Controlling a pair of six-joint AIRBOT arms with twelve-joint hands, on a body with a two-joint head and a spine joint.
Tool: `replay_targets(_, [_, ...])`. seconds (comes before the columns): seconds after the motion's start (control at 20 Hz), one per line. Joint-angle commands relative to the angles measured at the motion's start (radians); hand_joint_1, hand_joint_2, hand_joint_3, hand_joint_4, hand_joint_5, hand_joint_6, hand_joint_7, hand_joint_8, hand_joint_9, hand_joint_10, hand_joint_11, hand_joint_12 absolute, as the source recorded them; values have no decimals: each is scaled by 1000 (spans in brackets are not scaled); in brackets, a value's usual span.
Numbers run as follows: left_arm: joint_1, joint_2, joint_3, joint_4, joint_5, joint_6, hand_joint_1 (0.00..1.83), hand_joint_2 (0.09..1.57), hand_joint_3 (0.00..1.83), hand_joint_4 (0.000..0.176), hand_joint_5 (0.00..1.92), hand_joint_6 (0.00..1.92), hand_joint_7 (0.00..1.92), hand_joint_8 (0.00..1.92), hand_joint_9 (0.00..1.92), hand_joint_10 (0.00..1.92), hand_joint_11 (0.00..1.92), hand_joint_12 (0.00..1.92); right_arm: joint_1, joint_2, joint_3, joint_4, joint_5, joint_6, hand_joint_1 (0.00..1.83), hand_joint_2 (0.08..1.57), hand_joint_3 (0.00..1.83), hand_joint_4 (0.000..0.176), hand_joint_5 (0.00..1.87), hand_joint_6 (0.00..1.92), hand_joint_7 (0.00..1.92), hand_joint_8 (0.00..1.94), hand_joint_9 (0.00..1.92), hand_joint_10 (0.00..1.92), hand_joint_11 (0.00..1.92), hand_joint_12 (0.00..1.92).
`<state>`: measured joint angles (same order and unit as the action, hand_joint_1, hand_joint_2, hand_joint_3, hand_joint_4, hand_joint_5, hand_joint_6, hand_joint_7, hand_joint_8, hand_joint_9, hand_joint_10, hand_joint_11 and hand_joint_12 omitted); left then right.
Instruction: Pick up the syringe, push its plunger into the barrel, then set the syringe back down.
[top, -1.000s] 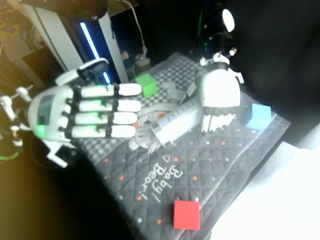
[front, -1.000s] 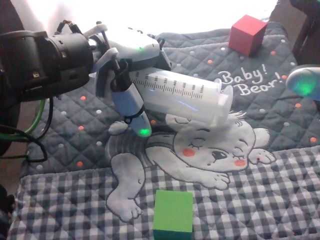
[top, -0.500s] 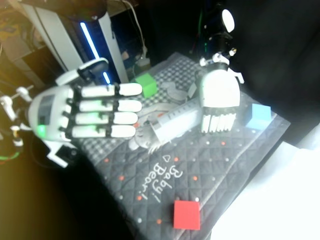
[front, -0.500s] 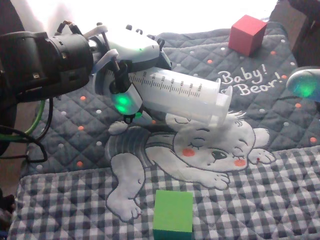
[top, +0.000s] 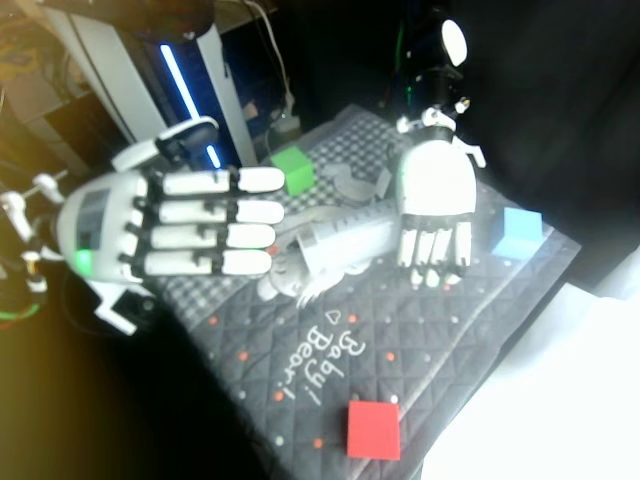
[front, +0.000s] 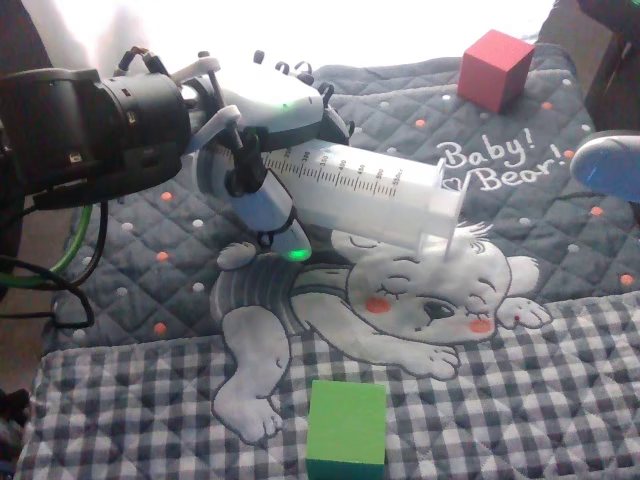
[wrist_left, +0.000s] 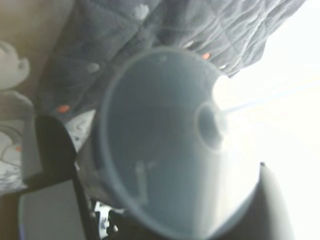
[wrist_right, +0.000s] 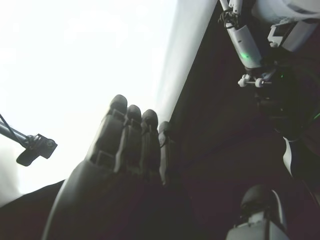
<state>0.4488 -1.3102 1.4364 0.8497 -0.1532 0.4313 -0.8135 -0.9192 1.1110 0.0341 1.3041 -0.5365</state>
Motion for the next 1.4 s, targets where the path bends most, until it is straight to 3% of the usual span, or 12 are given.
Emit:
replay_targets(0.0, [-7,3,-3,-3,-75,-2,664,1184,0,9,719,6,574,0,466,0,4,787,16,3,0,21,121,1,70,872,0,45,131,1,125,0,66,0,93,0])
replay_targets(0.15, [-7,5,-10,15,-67,-2,551,1110,0,47,522,0,442,0,353,0,0,655,16,3,0,22,121,0,52,863,0,69,134,2,118,0,50,0,68,0])
replay_targets(0.3, [-5,6,-13,23,-64,-2,437,1004,0,60,467,0,398,0,348,0,0,754,16,3,0,22,121,0,62,866,0,63,135,1,119,0,50,0,63,1])
replay_targets(0.35, [-4,6,-14,24,-63,-2,396,935,0,88,428,1,360,1,321,1,0,682,16,3,0,22,121,0,78,859,0,68,136,1,116,0,44,0,59,0])
replay_targets(0.45, [-2,5,-15,27,-61,-2,311,850,0,105,337,0,286,1,251,1,0,527,16,2,0,22,121,0,36,895,10,51,145,4,138,8,68,9,89,13])
replay_targets(0.55, [0,5,-17,31,-60,-2,295,787,0,137,248,1,217,3,173,5,0,335,17,2,0,22,121,0,54,906,9,69,146,2,130,2,58,3,76,7])
replay_targets(0.6, [0,5,-18,33,-59,-2,271,758,0,124,279,4,249,4,196,7,0,406,17,2,0,22,121,0,64,880,0,72,141,0,127,1,57,2,76,7])
replay_targets(0.7, [0,5,-19,37,-58,-2,251,701,0,171,205,1,158,4,101,5,0,149,17,2,0,22,121,0,45,885,0,74,143,1,133,2,62,3,81,9])
replay_targets(1.0, [-13,38,-29,17,-98,-3,252,663,0,176,96,6,52,7,62,8,0,144,17,6,-1,22,122,0,99,841,0,72,123,0,127,0,54,0,80,8])
replay_targets(1.1, [-28,88,-52,-50,-162,17,275,634,0,176,28,1,7,0,6,2,0,5,17,9,-1,22,122,0,105,826,0,98,123,0,115,0,43,0,78,7])
replay_targets(1.25, [-62,197,-130,-165,-254,107,309,674,8,176,0,0,0,0,0,0,0,0,17,14,-2,22,123,0,71,849,0,53,144,7,162,16,123,28,113,21])
replay_targets(1.35, [-68,266,-198,-253,-302,223,231,697,14,155,0,0,0,0,0,0,0,0,19,18,-2,22,124,0,27,858,4,40,132,1,166,11,143,26,130,30])
